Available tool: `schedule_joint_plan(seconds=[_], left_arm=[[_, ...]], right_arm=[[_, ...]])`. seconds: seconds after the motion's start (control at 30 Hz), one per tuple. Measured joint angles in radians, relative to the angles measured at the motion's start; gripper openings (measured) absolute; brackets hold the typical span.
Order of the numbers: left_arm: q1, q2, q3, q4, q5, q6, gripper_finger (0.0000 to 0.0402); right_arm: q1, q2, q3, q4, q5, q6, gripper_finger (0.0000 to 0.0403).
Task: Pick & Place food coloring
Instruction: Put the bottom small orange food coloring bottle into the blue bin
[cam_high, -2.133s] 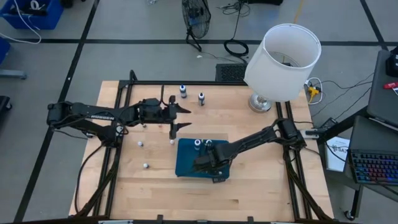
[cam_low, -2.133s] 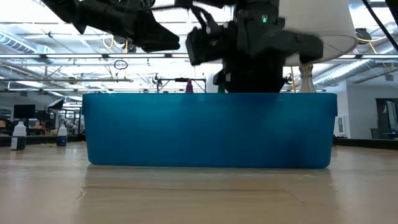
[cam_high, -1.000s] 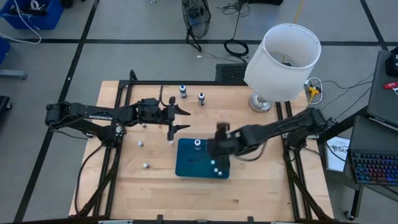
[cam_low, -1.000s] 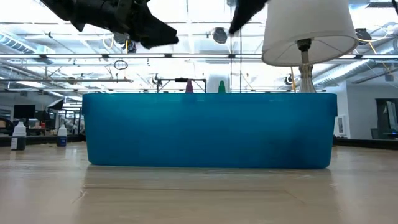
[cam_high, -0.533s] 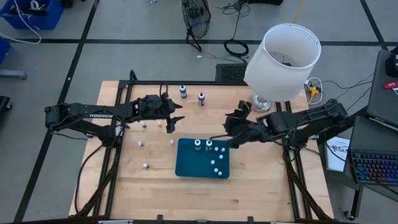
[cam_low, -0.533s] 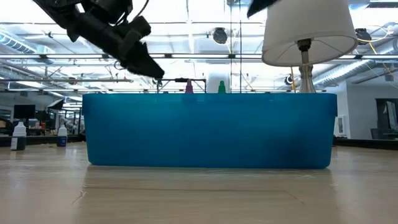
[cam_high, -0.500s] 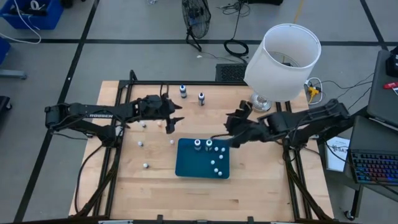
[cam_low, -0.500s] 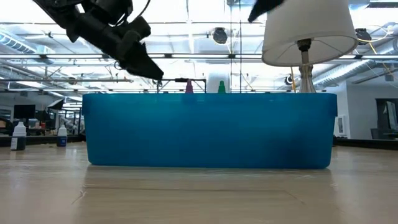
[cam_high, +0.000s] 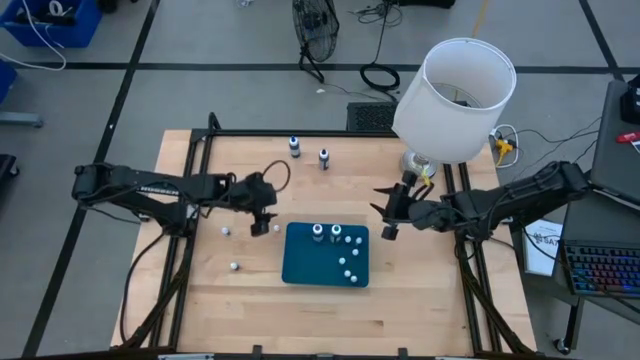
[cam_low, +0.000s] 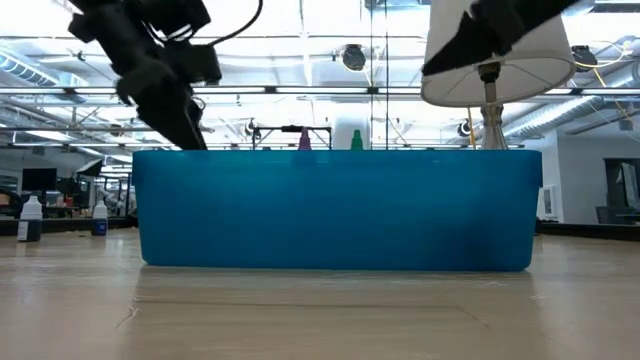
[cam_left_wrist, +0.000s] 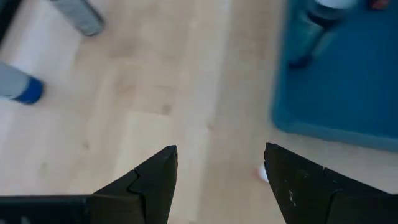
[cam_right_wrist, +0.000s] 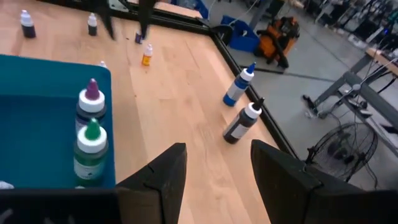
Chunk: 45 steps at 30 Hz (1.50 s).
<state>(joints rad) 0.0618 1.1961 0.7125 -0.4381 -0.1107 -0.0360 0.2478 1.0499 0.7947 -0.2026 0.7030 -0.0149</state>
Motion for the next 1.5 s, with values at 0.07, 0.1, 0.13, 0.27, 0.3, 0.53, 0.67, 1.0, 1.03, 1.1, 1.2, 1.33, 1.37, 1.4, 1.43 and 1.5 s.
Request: schedule_joint_plan(seconds=[0.07, 0.1, 0.13, 0.27, 0.3, 0.53, 0.67, 1.0, 1.03, 1.1, 1.2, 1.33, 1.37, 1.4, 1.43, 1.5], left_arm=[[-0.047, 0.000, 0.001, -0.004, -0.006, -0.001, 0.0241], [-0.070, 0.001, 0.002, -0.008, -0.014, 0.000, 0.0241], [-0.091, 0.009, 0.002, -0.011, -0.027, 0.000, 0.0241], [-0.150, 0.024, 0.002, -0.050, -0.074, -0.061, 0.0241], [-0.158, 0.027, 0.003, -0.037, -0.075, -0.079, 0.0241], [-0.191, 0.031, 0.003, -0.033, -0.076, -0.110, 0.0241], [-0.191, 0.031, 0.003, -0.031, -0.094, -0.113, 0.0241], [-0.189, 0.031, 0.003, -0.031, -0.105, -0.136, 0.0241], [-0.189, 0.031, 0.003, -0.032, -0.107, -0.140, 0.0241], [-0.189, 0.030, 0.003, -0.033, -0.108, -0.149, 0.0241], [-0.189, 0.030, 0.003, -0.041, -0.108, -0.153, 0.0241], [-0.187, 0.030, 0.003, -0.048, -0.107, -0.157, 0.0241], [-0.187, 0.030, 0.003, -0.048, -0.104, -0.157, 0.0241], [-0.187, 0.030, 0.003, -0.054, -0.104, -0.157, 0.0241], [-0.187, 0.030, 0.003, -0.064, -0.103, -0.157, 0.0241], [-0.187, 0.030, 0.003, -0.074, -0.103, -0.157, 0.0241]], right_arm=[[0.000, -0.017, -0.049, 0.054, 0.001, -0.024, 0.0167], [0.000, -0.023, -0.069, 0.071, 0.001, -0.030, 0.0167], [0.000, -0.032, -0.086, 0.070, 0.001, -0.033, 0.0167], [0.000, -0.092, -0.136, 0.072, 0.002, -0.012, 0.0167], [0.001, -0.122, -0.155, 0.072, 0.002, 0.002, 0.0167], [0.002, -0.426, -0.376, 0.181, -0.017, 0.027, 0.0167], [0.002, -0.631, -0.540, 0.269, -0.179, 0.018, 0.0167], [0.002, -0.996, -0.693, 0.215, -0.289, -0.022, 0.0167], [0.002, -1.025, -0.692, 0.199, -0.290, -0.023, 0.0167], [0.002, -1.049, -0.690, 0.183, -0.289, -0.025, 0.0167], [0.003, -1.046, -0.688, 0.174, -0.315, -0.044, 0.0167], [0.003, -1.047, -0.687, 0.158, -0.307, -0.057, 0.0167], [0.003, -1.044, -0.688, 0.161, -0.294, -0.052, 0.0167], [0.003, -1.039, -0.688, 0.166, -0.282, -0.050, 0.0167], [0.002, -1.037, -0.688, 0.175, -0.282, -0.052, 0.0167], [0.002, -1.037, -0.689, 0.192, -0.288, -0.057, 0.0167]])
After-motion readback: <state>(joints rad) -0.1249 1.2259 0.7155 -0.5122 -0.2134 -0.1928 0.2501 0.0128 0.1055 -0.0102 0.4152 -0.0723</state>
